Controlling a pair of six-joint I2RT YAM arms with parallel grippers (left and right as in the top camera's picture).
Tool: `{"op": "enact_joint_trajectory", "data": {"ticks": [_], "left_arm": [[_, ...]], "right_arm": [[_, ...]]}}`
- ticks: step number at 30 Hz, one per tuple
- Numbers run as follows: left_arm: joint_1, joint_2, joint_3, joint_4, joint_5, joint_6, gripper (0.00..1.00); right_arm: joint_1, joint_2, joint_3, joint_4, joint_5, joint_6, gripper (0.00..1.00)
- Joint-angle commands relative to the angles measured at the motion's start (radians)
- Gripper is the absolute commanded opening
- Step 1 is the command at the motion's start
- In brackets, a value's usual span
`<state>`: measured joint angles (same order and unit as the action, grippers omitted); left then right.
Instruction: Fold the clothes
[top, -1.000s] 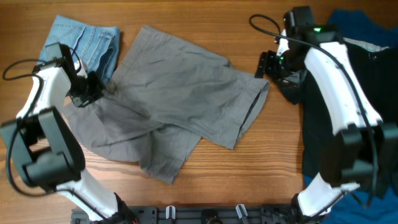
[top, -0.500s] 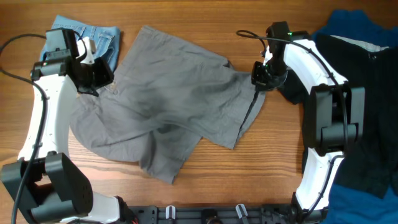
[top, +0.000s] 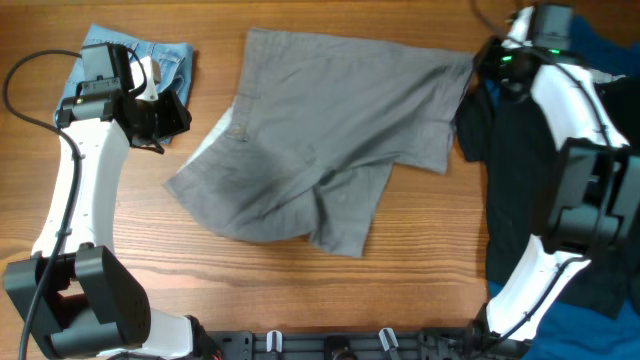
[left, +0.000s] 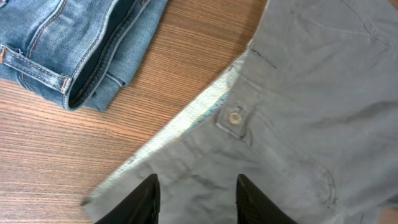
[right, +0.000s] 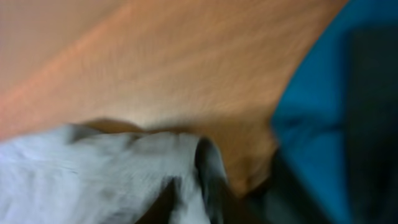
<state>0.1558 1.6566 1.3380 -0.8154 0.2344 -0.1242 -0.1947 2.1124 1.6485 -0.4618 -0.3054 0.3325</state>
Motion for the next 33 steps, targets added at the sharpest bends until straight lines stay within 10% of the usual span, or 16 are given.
{"op": "enact_joint_trajectory", "data": {"ticks": [1, 15, 21, 28, 33], "left_arm": [[-0.003, -0.007, -0.003, 0.002, 0.009, 0.016, 0.45], [-0.003, -0.007, -0.004, -0.119, 0.008, 0.017, 0.45], [-0.003, -0.007, -0.004, -0.166, 0.008, 0.05, 0.47], [-0.003, -0.007, -0.004, -0.151, 0.008, 0.05, 0.48], [-0.003, -0.007, -0.004, -0.151, 0.008, 0.05, 0.49]], "right_arm": [[-0.055, -0.075, 0.021, -0.034, -0.219, -0.019, 0.62], [0.25, -0.263, -0.106, -0.859, -0.142, -0.199, 0.51], [0.494, -0.263, -0.413, -0.753, -0.146, -0.143, 0.56], [0.72, -0.263, -0.545, -0.559, -0.037, -0.009, 0.88], [0.743, -0.262, -0.651, -0.413, -0.026, 0.03, 0.86]]}}
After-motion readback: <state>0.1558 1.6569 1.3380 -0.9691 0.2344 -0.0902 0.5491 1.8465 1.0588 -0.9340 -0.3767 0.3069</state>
